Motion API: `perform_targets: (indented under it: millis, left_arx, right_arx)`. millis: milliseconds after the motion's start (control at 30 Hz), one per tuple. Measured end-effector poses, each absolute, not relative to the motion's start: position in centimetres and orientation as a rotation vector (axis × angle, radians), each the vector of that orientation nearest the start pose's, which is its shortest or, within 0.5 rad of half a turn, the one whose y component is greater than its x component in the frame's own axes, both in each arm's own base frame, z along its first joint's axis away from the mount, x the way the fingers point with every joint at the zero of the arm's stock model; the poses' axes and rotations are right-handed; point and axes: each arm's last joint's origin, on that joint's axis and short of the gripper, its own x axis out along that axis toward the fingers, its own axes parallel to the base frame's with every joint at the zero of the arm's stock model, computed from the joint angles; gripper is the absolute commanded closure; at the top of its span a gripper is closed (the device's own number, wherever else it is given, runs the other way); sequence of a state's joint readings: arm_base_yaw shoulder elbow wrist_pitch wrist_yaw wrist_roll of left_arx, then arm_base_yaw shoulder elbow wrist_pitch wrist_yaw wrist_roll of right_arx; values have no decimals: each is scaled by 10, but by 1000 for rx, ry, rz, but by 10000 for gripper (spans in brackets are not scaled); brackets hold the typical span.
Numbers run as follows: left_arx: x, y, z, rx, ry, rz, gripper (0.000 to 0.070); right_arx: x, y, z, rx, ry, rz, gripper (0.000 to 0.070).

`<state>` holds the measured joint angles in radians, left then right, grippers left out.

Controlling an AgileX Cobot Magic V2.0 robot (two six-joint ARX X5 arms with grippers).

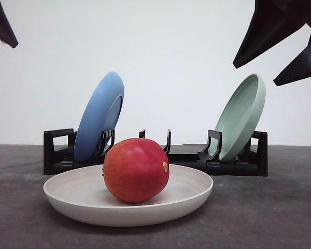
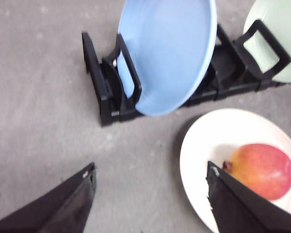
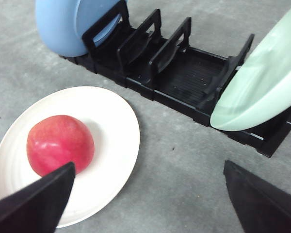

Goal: Place pomegranate in white plate

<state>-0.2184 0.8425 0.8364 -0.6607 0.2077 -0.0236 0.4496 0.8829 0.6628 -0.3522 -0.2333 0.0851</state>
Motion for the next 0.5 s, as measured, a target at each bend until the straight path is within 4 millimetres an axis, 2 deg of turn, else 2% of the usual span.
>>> perform_targets:
  millis: [33,100,500]
  left_arx:
    - [160,-42,299,-16,678,-403,700]
    - [160,-42,299,-15,678,-403,696]
    - [158,-41,297,-15,705,-402,700]
  right_arx:
    - [164,87,261,16,607,639,699]
    - [164,87,261,12,605,639,665]
    - [164,87,261,8,599,642,665]
